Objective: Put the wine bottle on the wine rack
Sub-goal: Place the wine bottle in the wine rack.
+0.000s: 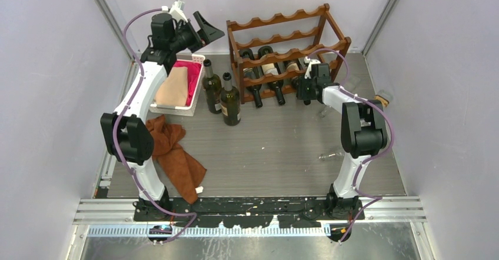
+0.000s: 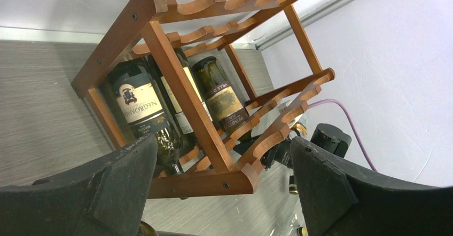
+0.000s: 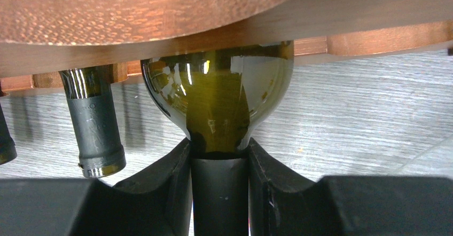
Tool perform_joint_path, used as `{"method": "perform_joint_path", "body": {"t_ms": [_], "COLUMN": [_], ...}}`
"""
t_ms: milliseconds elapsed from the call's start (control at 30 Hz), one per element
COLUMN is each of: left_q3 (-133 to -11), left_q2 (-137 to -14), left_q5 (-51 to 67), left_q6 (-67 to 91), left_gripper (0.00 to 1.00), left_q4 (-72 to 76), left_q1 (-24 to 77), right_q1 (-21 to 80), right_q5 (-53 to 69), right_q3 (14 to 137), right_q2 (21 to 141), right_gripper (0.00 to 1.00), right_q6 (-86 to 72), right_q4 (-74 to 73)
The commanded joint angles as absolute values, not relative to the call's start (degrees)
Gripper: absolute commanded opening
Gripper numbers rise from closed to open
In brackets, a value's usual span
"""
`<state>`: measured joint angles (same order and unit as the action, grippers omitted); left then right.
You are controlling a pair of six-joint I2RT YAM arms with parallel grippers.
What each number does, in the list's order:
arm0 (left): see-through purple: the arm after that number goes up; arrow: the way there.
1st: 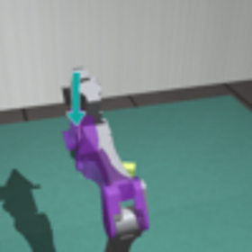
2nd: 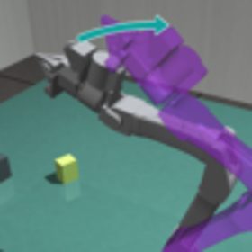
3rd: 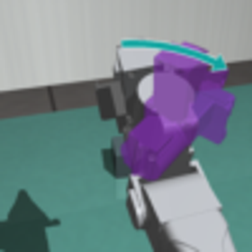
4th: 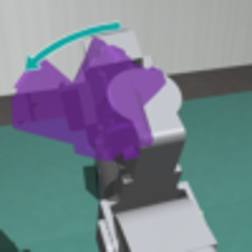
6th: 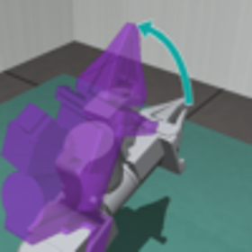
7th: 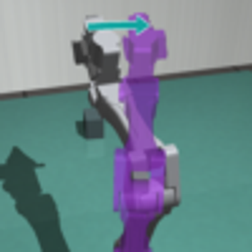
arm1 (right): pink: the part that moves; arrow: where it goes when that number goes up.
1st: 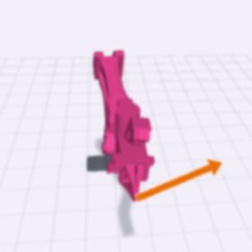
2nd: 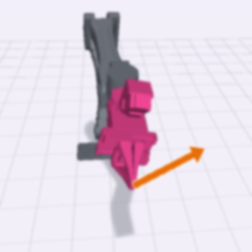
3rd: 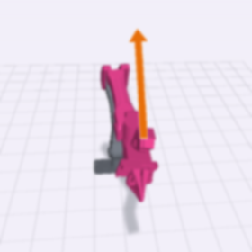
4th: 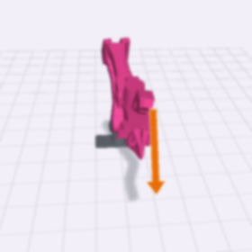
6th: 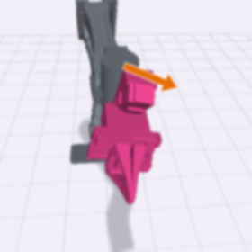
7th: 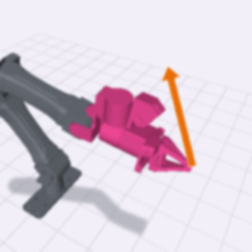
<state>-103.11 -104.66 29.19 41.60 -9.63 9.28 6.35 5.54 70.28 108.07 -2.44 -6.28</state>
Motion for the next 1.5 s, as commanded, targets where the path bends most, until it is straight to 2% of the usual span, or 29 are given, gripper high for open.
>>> {"method": "perform_joint_path", "body": {"t_ms": [0,133,300,833,1033,1267,1467], "left_q3": [-106.4,-106.7,-106.8,-109.3,-109.9,-113.6,-124.2], "left_q2": [-105.4,-105.8,-106.0,-105.2,-105.0,-105.9,-112.1], "left_q5": [30.6,30.9,31.5,25.0,23.0,17.4,10.5], "left_q6": [42.1,42.7,43.8,38.8,37.4,33.1,28.6], "left_gripper": [0.93,0.93,0.93,0.89,0.86,0.83,0.71], "left_q4": [-6.1,-5.9,-5.5,-14.2,-16.6,-22.7,-32.2], "left_q1": [8.9,8.9,8.9,11.7,12.8,14.4,16.8], "right_q1": [6.6,6.6,6.6,6.0,5.2,4.1,3.8], "right_q5": [5.7,5.0,4.5,4.1,4.7,5.8,7.3], "right_q3": [75.3,74.6,73.6,66.9,64.6,61.1,62.1], "right_q2": [107.0,106.6,105.5,97.8,95.0,93.1,94.9], "right_gripper": [0.34,0.48,0.59,0.73,0.73,0.67,0.60], "right_q6": [-2.0,-2.2,-2.4,-1.8,-1.0,-0.3,1.7], "right_q4": [0.4,-1.6,-1.7,-4.2,-5.7,-7.6,-7.4]}}
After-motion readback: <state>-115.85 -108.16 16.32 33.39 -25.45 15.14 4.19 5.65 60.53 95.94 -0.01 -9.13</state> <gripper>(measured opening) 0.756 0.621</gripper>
